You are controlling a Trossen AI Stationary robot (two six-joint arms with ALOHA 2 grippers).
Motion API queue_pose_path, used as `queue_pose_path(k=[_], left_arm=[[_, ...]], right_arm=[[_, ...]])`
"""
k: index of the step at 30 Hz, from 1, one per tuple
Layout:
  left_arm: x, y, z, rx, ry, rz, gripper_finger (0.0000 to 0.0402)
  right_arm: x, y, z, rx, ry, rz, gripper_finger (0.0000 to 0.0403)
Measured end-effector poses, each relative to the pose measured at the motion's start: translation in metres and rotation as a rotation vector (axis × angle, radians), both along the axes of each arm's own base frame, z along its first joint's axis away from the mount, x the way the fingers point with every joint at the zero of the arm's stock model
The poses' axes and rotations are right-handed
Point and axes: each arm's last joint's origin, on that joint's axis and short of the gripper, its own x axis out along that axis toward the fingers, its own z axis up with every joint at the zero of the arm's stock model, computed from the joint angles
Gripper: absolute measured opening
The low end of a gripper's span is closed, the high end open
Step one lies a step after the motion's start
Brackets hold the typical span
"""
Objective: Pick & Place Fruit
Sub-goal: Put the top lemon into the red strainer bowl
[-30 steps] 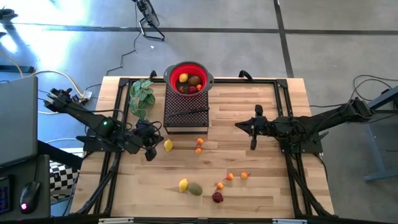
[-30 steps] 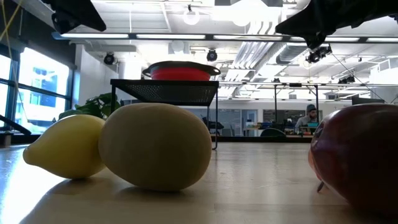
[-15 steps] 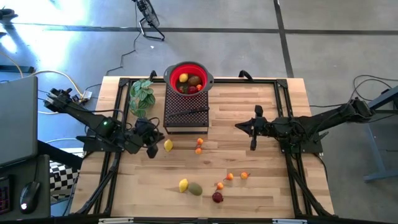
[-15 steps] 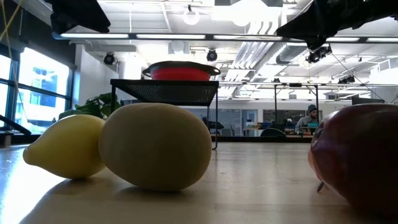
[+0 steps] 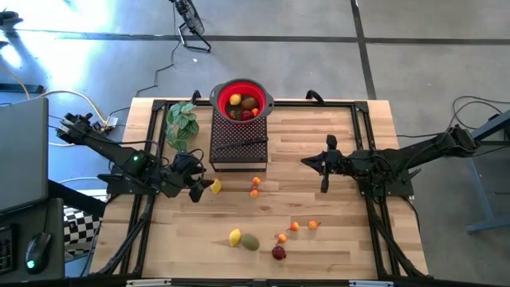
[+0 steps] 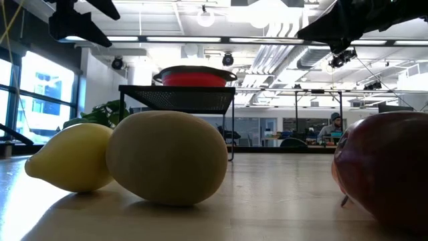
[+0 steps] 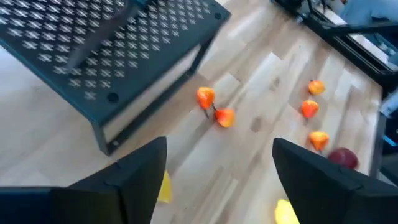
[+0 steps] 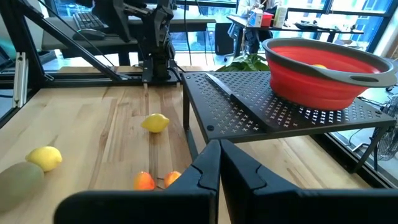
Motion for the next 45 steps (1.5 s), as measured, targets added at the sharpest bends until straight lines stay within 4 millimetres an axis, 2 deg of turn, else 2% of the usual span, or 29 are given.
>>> queue_pose_path(k=[4,11,21,45], left_arm=[[0.001,-0.002,-0.002,0.000,0.036,-0.069,0.0294],[0.005,-0.004,-0.007,-0.087,0.036,0.016,0.0294],[0.011,-0.008,-0.019,-0.051,0.127,0.010,0.0294],[0.011,-0.007,-0.018,-0.042,0.113,0.025,0.0294]], right_arm=[[0.000,0.000,0.000,0.000,0.000,0.000,0.0003],[0.000,0.000,0.000,-0.001,0.003,0.000,0.0003],[0.000,0.000,0.000,0.000,0.000,0.000,0.0003],[0.000,0.000,0.000,-0.029,0.004,0.005,0.0003]])
